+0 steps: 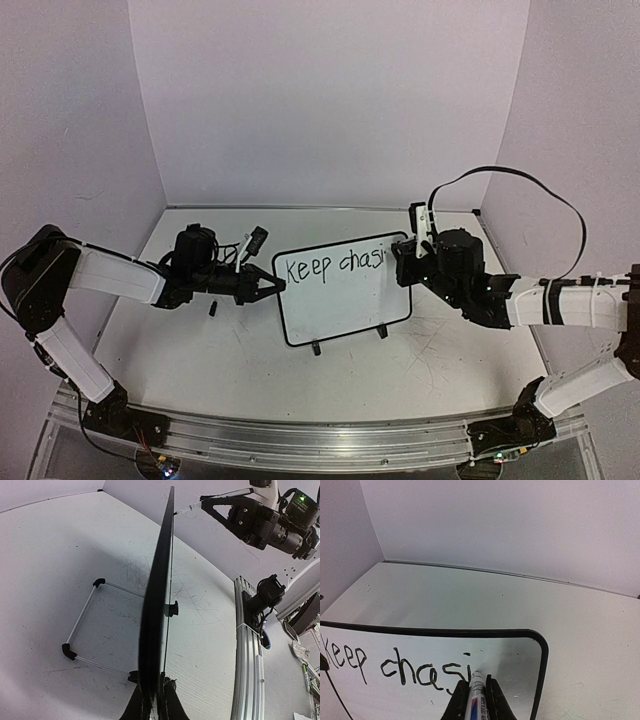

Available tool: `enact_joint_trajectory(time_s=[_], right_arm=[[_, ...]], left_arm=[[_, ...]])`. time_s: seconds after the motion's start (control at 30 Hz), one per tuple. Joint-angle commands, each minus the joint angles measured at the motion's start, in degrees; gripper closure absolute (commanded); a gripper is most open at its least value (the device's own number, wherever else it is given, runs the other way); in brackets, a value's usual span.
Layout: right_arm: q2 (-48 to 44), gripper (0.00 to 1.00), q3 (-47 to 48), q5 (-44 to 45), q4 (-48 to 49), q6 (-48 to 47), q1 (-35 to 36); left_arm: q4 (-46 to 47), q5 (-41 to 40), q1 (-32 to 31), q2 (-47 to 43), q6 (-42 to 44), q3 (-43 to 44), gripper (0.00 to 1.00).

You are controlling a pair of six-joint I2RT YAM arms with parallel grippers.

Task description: Write a sentence on the whiteboard

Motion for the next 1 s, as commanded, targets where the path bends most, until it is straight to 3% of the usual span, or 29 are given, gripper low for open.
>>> enact_joint_trajectory(time_s=[0.0, 0.97], right_arm=[[0.1, 1.0, 1.9, 1.3, 1.9, -0.6, -0.2], [-0.9, 1.0, -1.5, -0.4, 0.6, 2.8, -0.2]], left_arm=[[-1.8, -5.5, 0.4, -1.1, 3.7, 1.0, 1.0], [-1.8, -5.4, 0.4, -0.8, 3.5, 1.4, 1.0]])
